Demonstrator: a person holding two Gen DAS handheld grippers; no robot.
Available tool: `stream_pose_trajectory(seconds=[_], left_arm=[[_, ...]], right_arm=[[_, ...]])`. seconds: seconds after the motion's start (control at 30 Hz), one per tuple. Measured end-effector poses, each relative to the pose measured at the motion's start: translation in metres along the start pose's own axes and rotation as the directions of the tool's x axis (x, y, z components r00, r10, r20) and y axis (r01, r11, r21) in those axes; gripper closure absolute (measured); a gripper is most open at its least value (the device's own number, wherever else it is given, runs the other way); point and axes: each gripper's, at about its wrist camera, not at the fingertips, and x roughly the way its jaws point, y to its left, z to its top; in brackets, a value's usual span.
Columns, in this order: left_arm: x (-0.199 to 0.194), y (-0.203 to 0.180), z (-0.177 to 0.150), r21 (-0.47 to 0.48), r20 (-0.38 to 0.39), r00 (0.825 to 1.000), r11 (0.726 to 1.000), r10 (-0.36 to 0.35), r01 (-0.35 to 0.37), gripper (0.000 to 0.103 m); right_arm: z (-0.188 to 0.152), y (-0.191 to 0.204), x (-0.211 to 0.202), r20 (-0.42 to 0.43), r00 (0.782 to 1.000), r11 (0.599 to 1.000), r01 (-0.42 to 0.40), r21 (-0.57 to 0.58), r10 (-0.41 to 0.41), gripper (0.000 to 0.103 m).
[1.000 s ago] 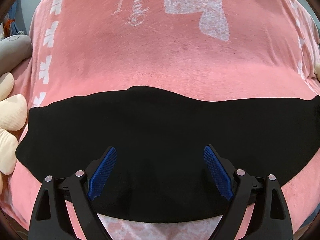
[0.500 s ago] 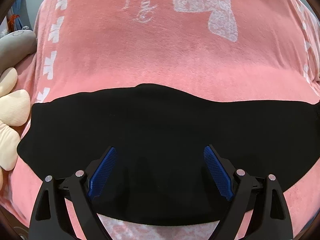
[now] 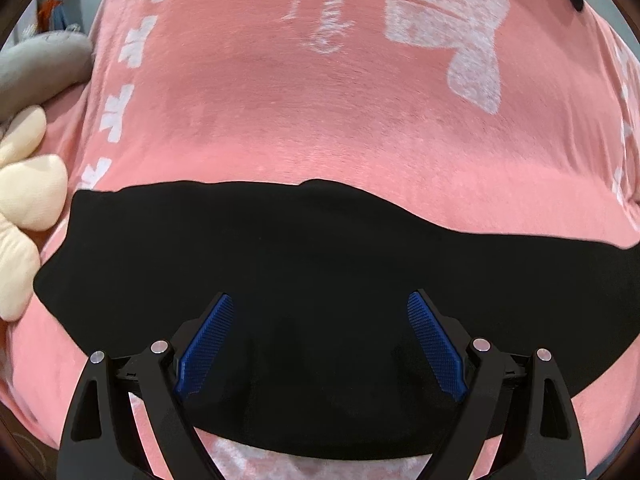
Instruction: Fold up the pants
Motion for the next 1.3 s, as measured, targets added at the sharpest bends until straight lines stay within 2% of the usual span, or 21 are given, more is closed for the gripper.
stream_pose_trajectory(seconds=[0.03,0.13,0.2,0.4,0.5,0.53,0.6,0.63,0.73,0.8,0.87,0.97,1.07,1.27,1.3], left_arm=[[0.0,0.002,0.001,-0.015,-0.006,1.0,1.0,-0.017,0.017,0.016],[0.001,0.004,0.002,-0.054,-0.023,0.997,0.996,-0.067,0.066,0.016],[0.0,0.004,0.0,-0.057,-0.025,0.997,0.996,-0.069,0.067,0.016],[-0.004,0.005,-0.003,-0.063,-0.007,0.999,0.997,-0.052,0.051,0.016],[-0.003,0.01,-0.002,-0.083,-0.003,0.999,0.995,-0.051,0.05,0.016],[-0.002,0.012,-0.002,-0.09,-0.006,0.999,0.995,-0.053,0.053,0.016],[0.001,0.015,-0.002,-0.108,-0.02,0.997,0.992,-0.07,0.067,0.016],[0.002,0.016,-0.003,-0.118,-0.026,0.996,0.99,-0.081,0.078,0.016],[0.001,0.023,-0.003,-0.156,-0.034,0.991,0.98,-0.127,0.12,0.016],[-0.001,0.028,-0.004,-0.17,-0.03,0.99,0.977,-0.135,0.128,0.016],[-0.006,0.037,-0.005,-0.183,-0.018,0.991,0.975,-0.133,0.128,0.016],[-0.012,0.052,-0.007,-0.216,-0.003,0.991,0.967,-0.137,0.133,0.016],[-0.02,0.074,-0.009,-0.261,0.016,0.99,0.955,-0.142,0.141,0.016],[-0.033,0.118,-0.014,-0.295,0.049,0.993,0.949,-0.105,0.114,0.016],[-0.036,0.125,-0.016,-0.297,0.054,0.994,0.949,-0.094,0.106,0.016]], right_arm=[[-0.004,-0.014,-0.003,-0.004,1.0,0.999,0.009,0.032,-0.009,0.029],[-0.02,-0.043,0.002,-0.06,0.997,0.989,-0.046,0.142,0.055,0.029],[-0.027,-0.041,0.009,-0.093,0.994,0.99,-0.044,0.13,0.057,0.029],[-0.033,-0.037,0.032,-0.145,0.971,0.964,-0.156,0.217,0.19,0.028],[-0.034,-0.036,0.037,-0.138,0.975,0.969,-0.145,0.203,0.174,0.028],[-0.033,-0.035,0.037,-0.131,0.977,0.971,-0.143,0.192,0.169,0.039],[-0.03,-0.033,0.038,-0.12,0.974,0.966,-0.168,0.198,0.194,0.072],[-0.028,-0.031,0.036,-0.119,0.968,0.959,-0.191,0.208,0.219,0.081],[-0.02,-0.014,0.016,-0.064,0.961,0.948,-0.253,0.191,0.269,0.083],[-0.012,0.024,-0.006,-0.031,0.94,0.934,-0.332,0.136,0.339,0.083],[-0.009,0.068,-0.021,-0.034,0.914,0.914,-0.401,0.06,0.404,0.083],[-0.017,0.159,-0.039,-0.095,0.861,0.858,-0.507,-0.085,0.499,0.083],[-0.043,0.252,-0.046,-0.203,0.791,0.767,-0.61,-0.196,0.577,0.083],[-0.113,0.364,-0.028,-0.402,0.735,0.661,-0.673,-0.333,0.546,0.083],[-0.126,0.379,-0.021,-0.433,0.734,0.649,-0.672,-0.357,0.523,0.083]])
